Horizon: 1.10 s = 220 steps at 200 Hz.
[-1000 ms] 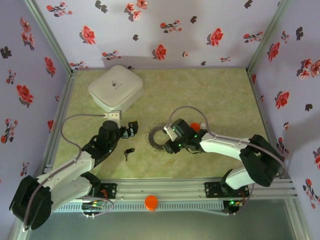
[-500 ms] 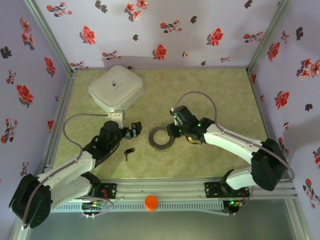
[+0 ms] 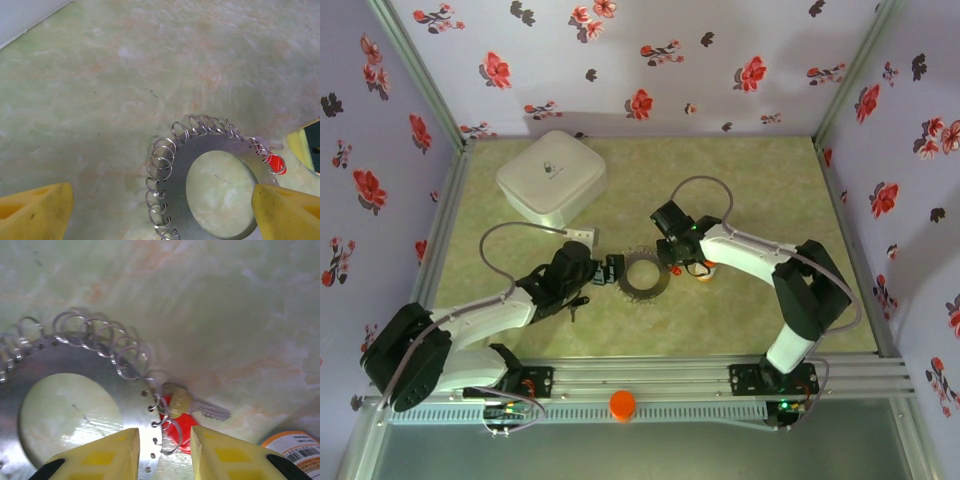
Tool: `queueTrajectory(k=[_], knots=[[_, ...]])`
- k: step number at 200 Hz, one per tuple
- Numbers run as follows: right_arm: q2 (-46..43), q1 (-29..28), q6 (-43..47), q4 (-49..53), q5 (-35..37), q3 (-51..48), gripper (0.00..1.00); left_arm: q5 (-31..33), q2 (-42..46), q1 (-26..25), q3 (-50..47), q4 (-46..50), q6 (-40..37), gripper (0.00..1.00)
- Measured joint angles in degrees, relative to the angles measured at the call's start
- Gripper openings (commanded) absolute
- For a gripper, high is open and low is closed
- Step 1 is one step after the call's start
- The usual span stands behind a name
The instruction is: Put the keys on the keyring
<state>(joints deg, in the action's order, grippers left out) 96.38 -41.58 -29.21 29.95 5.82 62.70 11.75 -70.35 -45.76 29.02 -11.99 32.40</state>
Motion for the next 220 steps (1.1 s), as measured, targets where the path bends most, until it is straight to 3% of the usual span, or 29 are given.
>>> queueTrajectory(k=[19, 31, 81, 220], knots=[[0.85, 0.35, 0.0, 0.11, -0.31, 0.0, 0.31, -0.66, -1.31, -0.15, 1.27, 0.85, 0.63, 0.8], [0.94, 0.35, 0.0, 0.2, -0.46, 0.0, 0.31, -1.6, -2.27, -0.66, 1.95, 1.16, 0.37, 0.78], [1.16, 0.7, -1.49, -0.07, -1.01, -0.04, 0.28, -4.76, -6.1, -4.87, 6.03, 4.15, -1.11, 0.8], [2.29, 0.72, -1.4, -3.02, -0.42, 0.48, 0.21, -5.42, -8.57, -5.03, 8.13, 3.85, -2.36, 0.79]])
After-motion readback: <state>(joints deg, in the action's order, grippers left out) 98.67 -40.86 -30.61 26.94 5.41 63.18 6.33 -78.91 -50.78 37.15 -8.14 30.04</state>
